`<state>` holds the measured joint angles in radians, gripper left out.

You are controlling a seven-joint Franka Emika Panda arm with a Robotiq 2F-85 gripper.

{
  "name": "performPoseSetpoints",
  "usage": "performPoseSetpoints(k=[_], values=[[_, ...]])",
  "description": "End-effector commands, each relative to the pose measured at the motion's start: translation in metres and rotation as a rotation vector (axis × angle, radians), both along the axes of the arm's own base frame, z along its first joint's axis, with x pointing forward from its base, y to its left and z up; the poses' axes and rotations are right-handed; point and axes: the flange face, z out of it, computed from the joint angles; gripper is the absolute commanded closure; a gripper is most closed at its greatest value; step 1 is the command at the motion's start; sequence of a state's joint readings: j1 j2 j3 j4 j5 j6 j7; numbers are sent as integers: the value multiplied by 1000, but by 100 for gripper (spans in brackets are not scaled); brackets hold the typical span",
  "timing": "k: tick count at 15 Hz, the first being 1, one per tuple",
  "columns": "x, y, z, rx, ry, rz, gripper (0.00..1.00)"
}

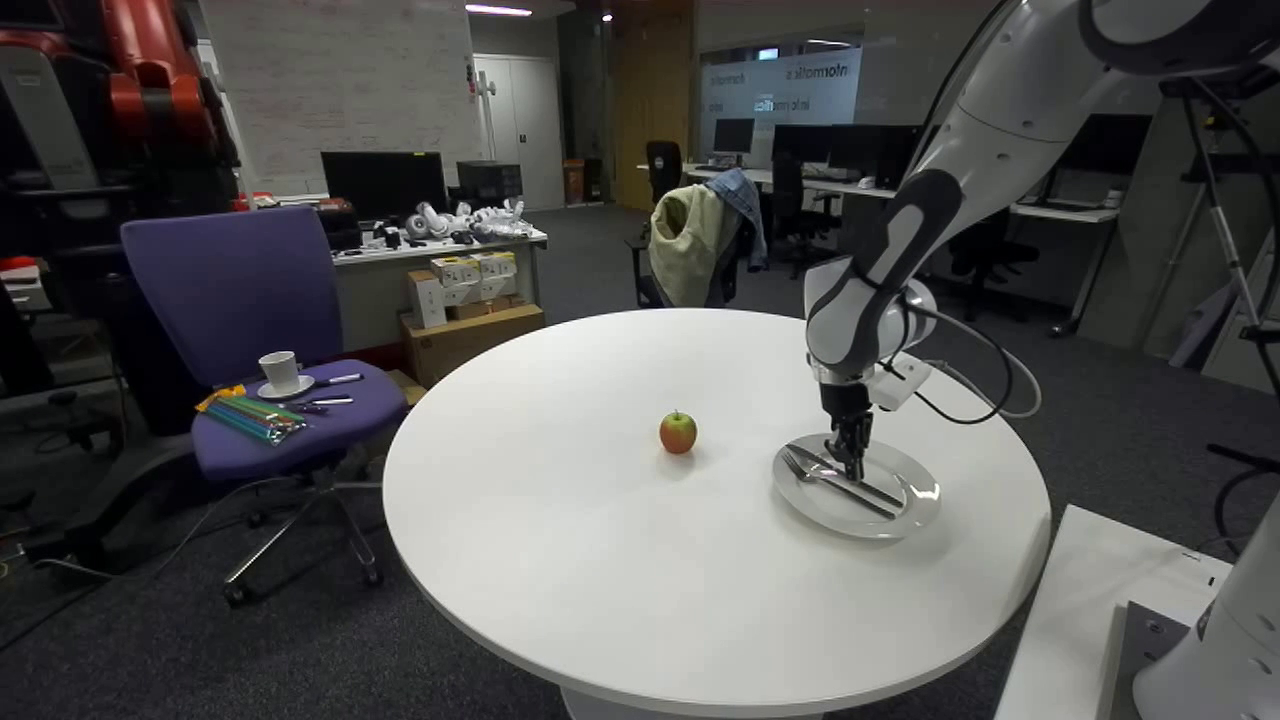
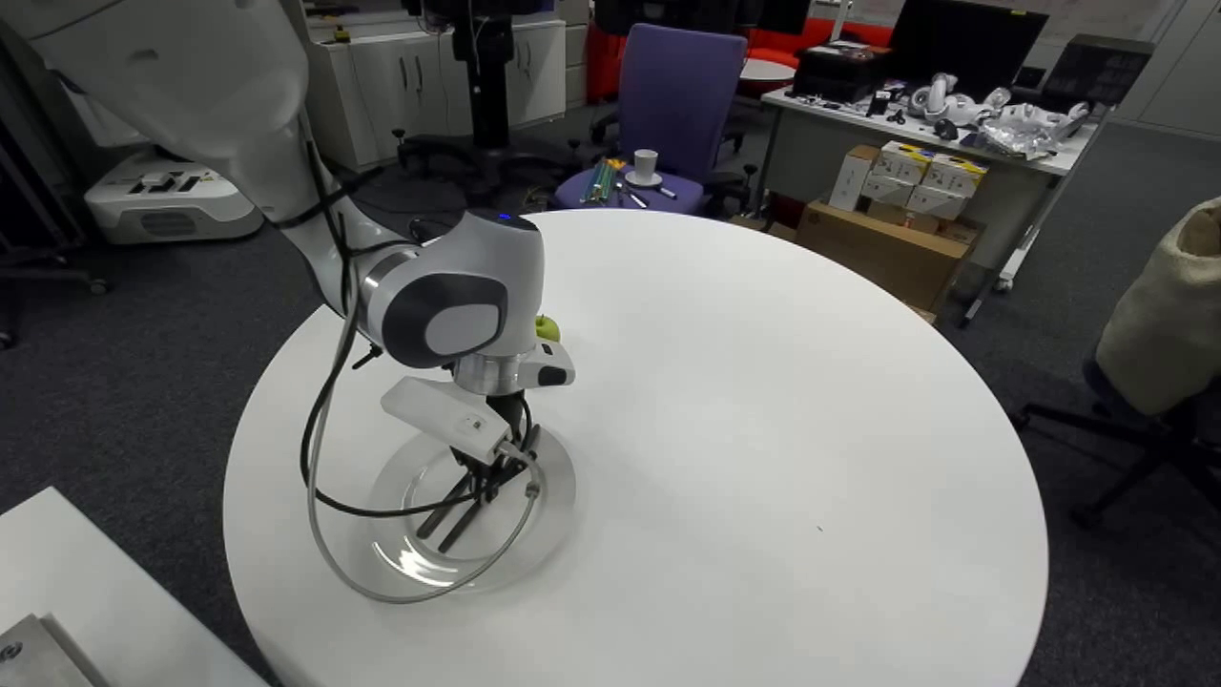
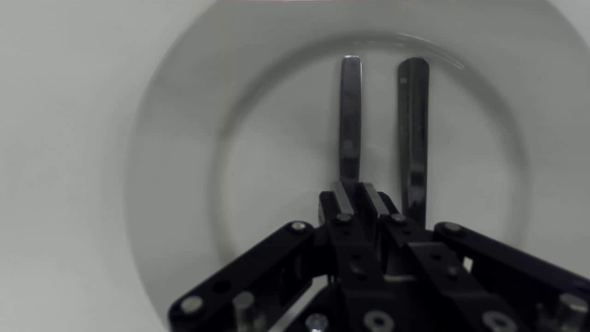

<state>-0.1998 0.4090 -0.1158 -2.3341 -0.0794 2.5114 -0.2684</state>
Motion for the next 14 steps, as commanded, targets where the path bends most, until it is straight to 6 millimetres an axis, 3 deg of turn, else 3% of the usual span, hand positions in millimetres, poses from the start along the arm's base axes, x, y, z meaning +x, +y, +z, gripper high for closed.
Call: performPoseSetpoints(k=[1, 6, 11, 12, 13, 14], values=[[-15, -1, 6, 18, 34, -14, 97], [-20, -2, 7, 18, 39, -18, 97], [-38, -5, 12, 20, 52, -29, 97], [-42, -6, 13, 20, 53, -33, 89], [-46, -6, 14, 21, 58, -37, 64], [-50, -7, 14, 23, 60, -43, 64]])
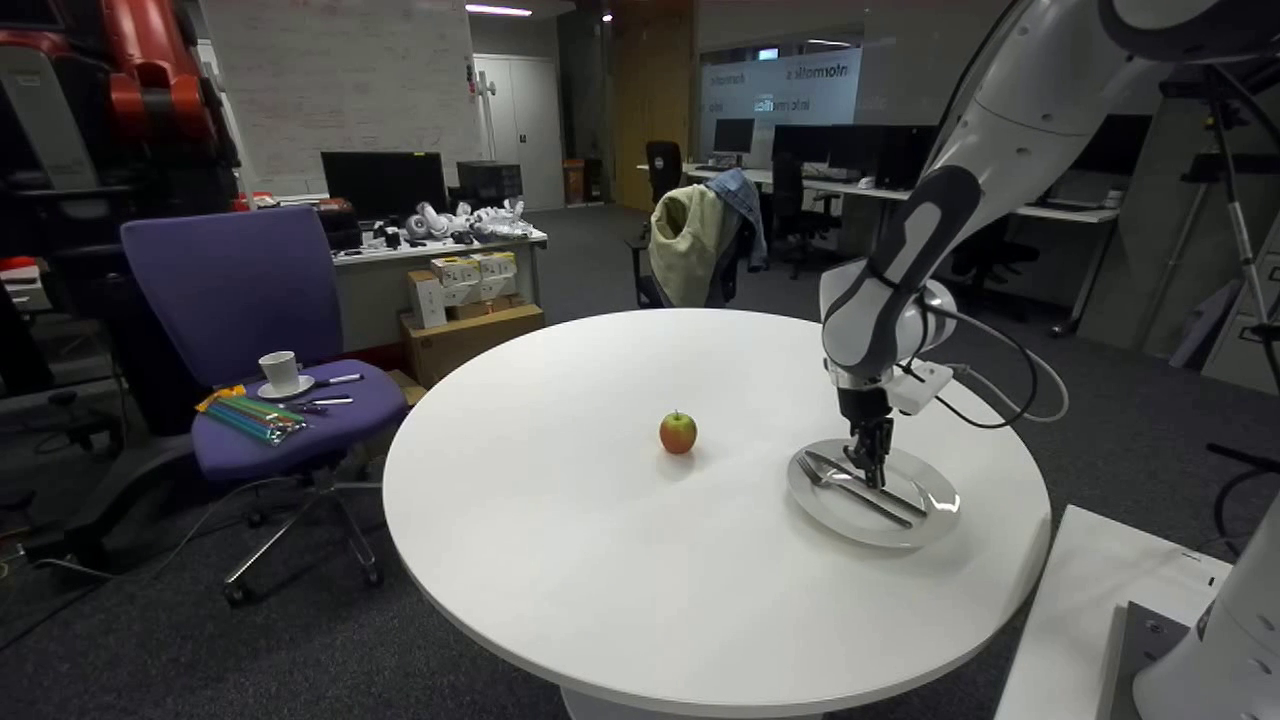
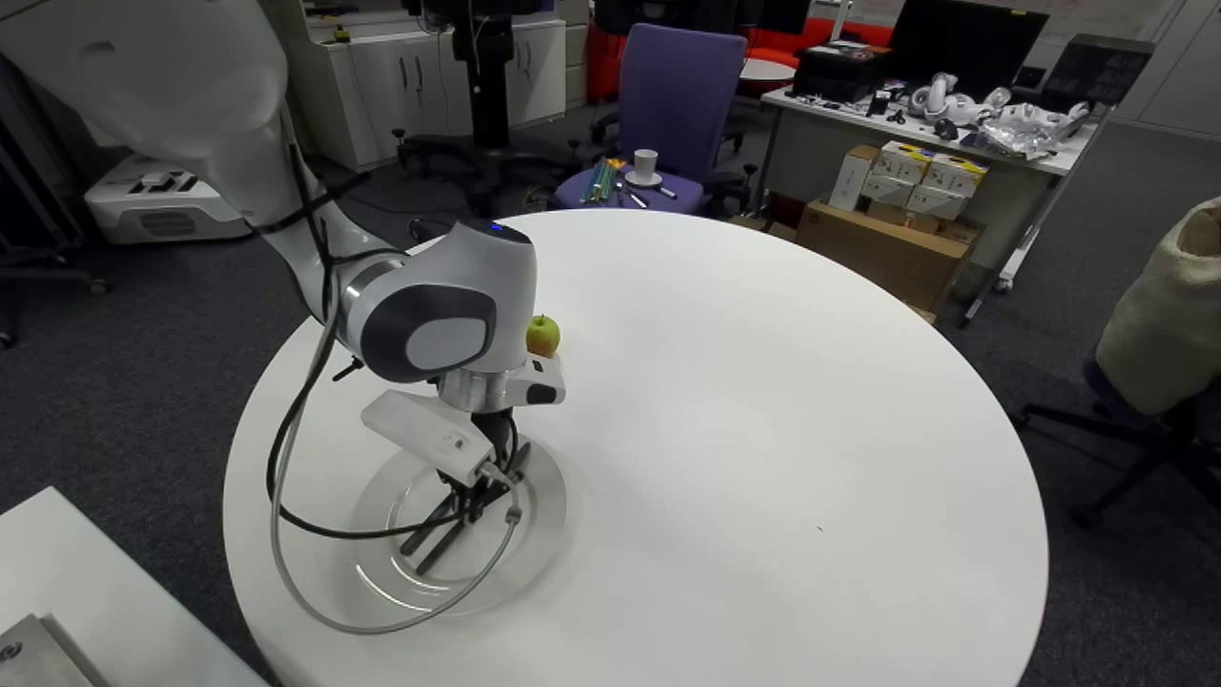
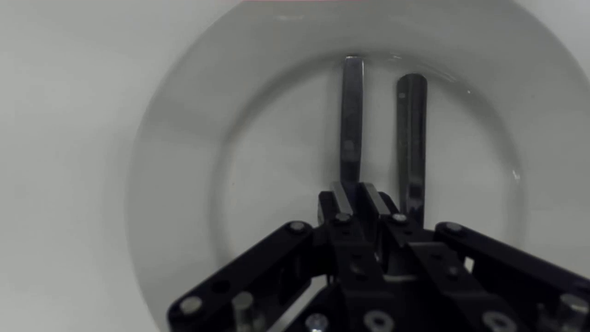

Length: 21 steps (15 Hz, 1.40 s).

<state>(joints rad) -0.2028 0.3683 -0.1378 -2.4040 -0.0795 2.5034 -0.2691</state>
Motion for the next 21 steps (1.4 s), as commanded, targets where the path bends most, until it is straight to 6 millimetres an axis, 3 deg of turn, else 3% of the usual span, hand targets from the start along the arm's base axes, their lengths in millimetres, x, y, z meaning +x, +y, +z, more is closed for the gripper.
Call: performPoseSetpoints(k=[1, 9, 12, 19, 21], values=[[-26, -3, 15, 16, 29, -20, 59], [-51, -13, 27, 6, 27, -48, 1], [-46, -22, 52, -24, -30, -63, 0], [-30, -39, 154, -102, -243, -82, 0], [-26, -39, 176, -124, -295, -85, 0]])
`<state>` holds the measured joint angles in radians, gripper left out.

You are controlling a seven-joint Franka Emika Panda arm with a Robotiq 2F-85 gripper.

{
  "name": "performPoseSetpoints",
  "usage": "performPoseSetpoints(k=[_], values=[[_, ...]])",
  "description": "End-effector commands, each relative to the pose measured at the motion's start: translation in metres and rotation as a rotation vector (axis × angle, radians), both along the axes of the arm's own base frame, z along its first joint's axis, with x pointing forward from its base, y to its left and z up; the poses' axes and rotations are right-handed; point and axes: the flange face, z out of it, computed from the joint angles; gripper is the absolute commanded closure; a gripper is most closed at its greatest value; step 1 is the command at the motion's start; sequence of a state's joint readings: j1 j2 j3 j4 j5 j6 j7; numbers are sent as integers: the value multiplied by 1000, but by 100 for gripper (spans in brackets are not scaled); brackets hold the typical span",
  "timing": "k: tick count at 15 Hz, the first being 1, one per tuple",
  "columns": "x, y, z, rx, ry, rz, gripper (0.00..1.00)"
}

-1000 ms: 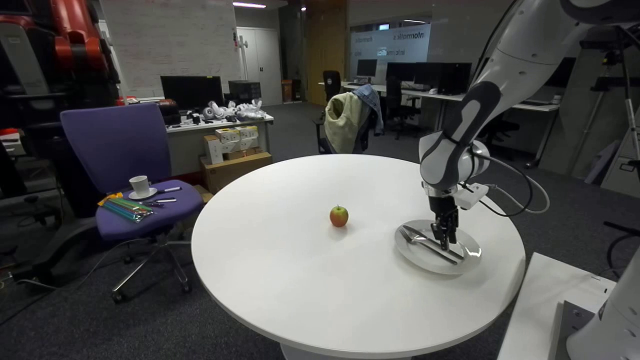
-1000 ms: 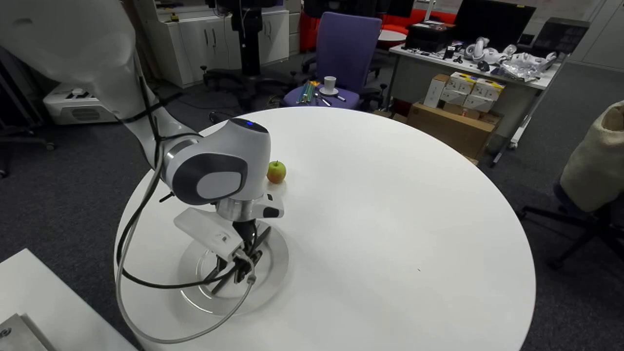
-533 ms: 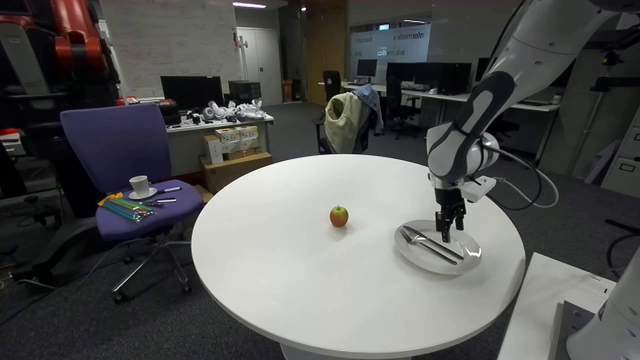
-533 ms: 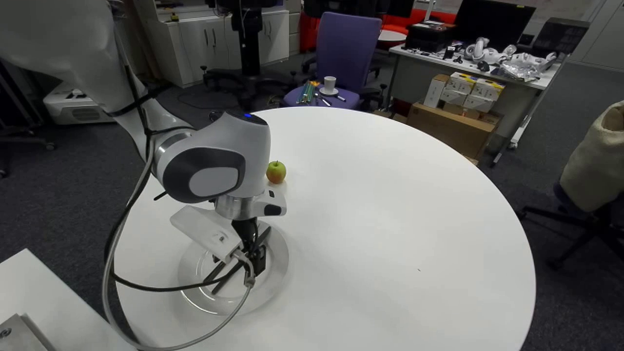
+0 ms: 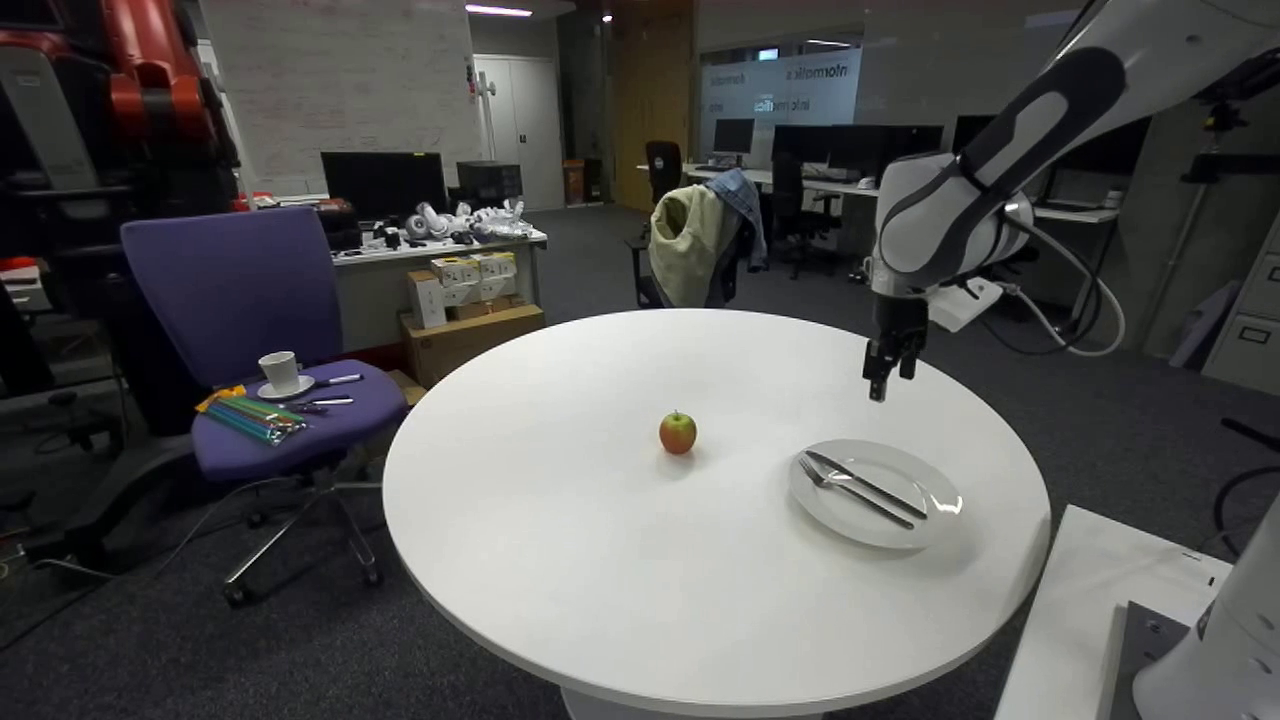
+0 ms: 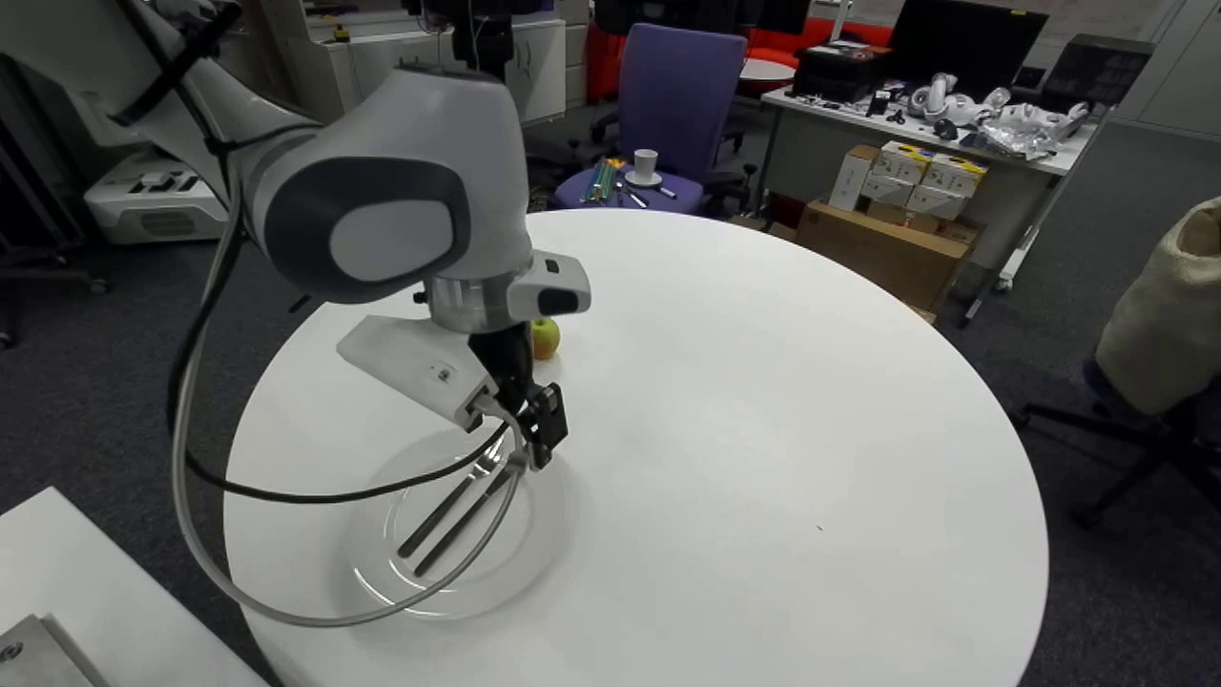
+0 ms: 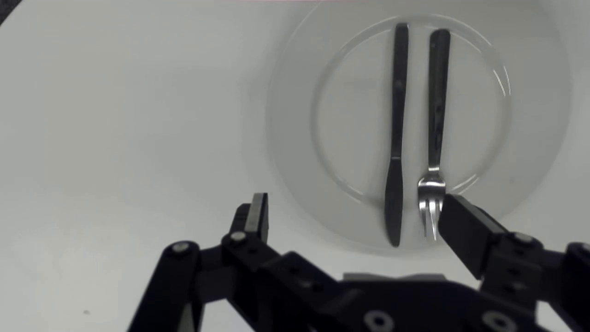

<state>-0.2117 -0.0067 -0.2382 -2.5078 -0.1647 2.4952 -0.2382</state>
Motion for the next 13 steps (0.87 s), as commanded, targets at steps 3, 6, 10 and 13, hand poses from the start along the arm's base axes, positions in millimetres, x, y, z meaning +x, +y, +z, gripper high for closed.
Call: performPoseSetpoints(k=[3, 6, 10, 13], values=[[-8, 4, 57, -28, -101, -29, 0], [2, 0, 50, -31, -105, -14, 0], [1, 1, 49, -29, -104, -14, 0], [1, 1, 49, -29, -104, -14, 0]])
